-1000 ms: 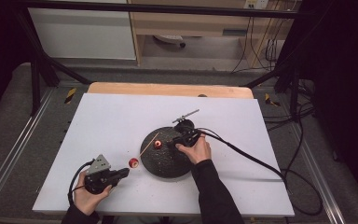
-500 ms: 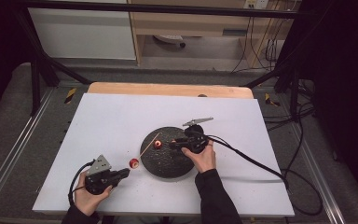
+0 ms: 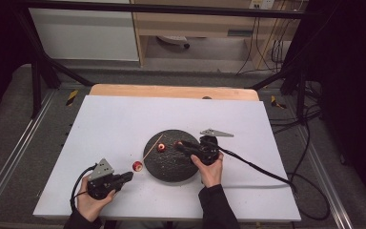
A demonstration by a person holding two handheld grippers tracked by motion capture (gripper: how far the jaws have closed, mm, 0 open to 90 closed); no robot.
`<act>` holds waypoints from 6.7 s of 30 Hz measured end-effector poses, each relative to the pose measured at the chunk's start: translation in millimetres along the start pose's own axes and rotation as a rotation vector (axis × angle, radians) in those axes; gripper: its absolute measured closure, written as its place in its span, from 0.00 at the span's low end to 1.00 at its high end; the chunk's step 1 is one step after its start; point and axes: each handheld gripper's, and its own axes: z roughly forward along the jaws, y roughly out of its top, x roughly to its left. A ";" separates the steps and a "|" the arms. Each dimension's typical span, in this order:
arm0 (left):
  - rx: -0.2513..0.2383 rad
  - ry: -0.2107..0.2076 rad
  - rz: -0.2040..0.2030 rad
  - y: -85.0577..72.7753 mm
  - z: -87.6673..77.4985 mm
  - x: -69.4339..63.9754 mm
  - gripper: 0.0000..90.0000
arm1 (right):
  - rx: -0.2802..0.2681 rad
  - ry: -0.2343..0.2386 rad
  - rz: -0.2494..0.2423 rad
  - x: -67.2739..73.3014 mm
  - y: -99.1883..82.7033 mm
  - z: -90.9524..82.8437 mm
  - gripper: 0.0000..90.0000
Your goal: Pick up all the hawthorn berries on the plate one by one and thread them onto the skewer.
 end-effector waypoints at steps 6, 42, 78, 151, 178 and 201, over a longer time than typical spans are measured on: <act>-0.017 0.009 -0.008 1.5 1.5 -3.6 0.98 | -0.114 0.013 0.053 -1.6 -8.1 -2.1 0.68; -0.051 -0.001 0.020 16.4 18.8 -43.8 0.98 | -0.513 0.034 0.185 -0.4 -2.0 -1.5 0.69; -0.093 -0.004 -0.036 28.9 34.8 -62.3 0.98 | -0.588 0.052 0.211 3.5 -7.7 -0.1 0.69; -0.117 0.044 -0.033 62.2 70.0 -63.9 0.99 | -0.374 0.109 0.238 11.2 -30.7 2.1 0.70; -0.035 0.007 -0.002 25.4 22.6 -22.0 0.99 | -0.054 -0.011 -0.074 2.4 -23.0 -13.2 0.06; -0.003 -0.012 0.011 1.9 -15.1 17.3 0.99 | 0.254 -0.082 -0.252 23.8 9.3 8.6 0.06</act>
